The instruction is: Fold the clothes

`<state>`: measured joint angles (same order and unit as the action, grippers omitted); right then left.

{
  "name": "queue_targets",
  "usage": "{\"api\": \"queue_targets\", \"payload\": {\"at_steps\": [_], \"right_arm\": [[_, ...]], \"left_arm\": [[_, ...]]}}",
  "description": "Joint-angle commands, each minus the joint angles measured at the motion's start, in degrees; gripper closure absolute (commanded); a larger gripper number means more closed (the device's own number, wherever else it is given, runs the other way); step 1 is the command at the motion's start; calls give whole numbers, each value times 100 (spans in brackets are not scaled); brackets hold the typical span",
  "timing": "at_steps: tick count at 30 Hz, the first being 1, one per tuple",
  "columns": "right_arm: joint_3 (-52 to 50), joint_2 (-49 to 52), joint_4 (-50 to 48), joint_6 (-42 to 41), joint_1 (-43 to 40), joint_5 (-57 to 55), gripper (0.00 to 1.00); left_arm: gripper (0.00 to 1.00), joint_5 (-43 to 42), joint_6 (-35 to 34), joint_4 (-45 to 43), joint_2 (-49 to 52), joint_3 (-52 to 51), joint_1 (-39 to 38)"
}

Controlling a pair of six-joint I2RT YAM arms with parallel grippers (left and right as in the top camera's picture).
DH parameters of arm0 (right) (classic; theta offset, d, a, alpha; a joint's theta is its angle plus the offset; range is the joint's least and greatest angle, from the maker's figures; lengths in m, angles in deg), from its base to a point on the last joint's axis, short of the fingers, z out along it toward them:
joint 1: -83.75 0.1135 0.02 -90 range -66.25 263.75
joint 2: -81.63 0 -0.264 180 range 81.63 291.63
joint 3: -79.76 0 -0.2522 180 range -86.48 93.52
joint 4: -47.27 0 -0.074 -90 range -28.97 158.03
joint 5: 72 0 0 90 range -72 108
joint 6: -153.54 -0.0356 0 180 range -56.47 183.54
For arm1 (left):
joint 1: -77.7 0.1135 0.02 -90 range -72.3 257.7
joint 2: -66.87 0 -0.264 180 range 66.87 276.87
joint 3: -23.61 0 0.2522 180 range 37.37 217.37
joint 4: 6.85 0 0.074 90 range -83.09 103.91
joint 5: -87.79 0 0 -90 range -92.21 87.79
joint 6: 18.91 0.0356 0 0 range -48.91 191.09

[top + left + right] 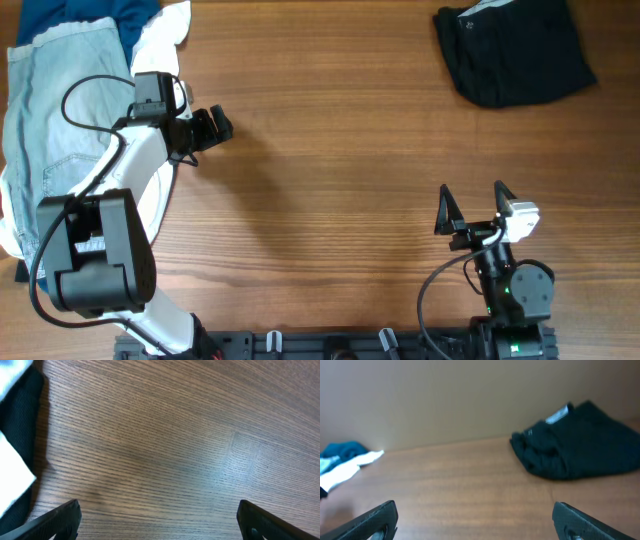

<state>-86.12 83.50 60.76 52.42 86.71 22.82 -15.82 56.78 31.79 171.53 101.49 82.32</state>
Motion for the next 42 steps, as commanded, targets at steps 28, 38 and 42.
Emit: {"api": "queue_targets", "payload": {"at_steps": [28,38,42], "right_arm": [[-7,-160,11,-92,42,-98,0],[-7,-160,11,-94,42,-98,0],[-7,-160,11,-94,42,-98,0]], "left_arm": [[0,-42,-7,136,-892,-15,22],[0,315,1261,-48,-4225,-927,22],[0,363,1252,-304,-5602,-1934,92]]}}
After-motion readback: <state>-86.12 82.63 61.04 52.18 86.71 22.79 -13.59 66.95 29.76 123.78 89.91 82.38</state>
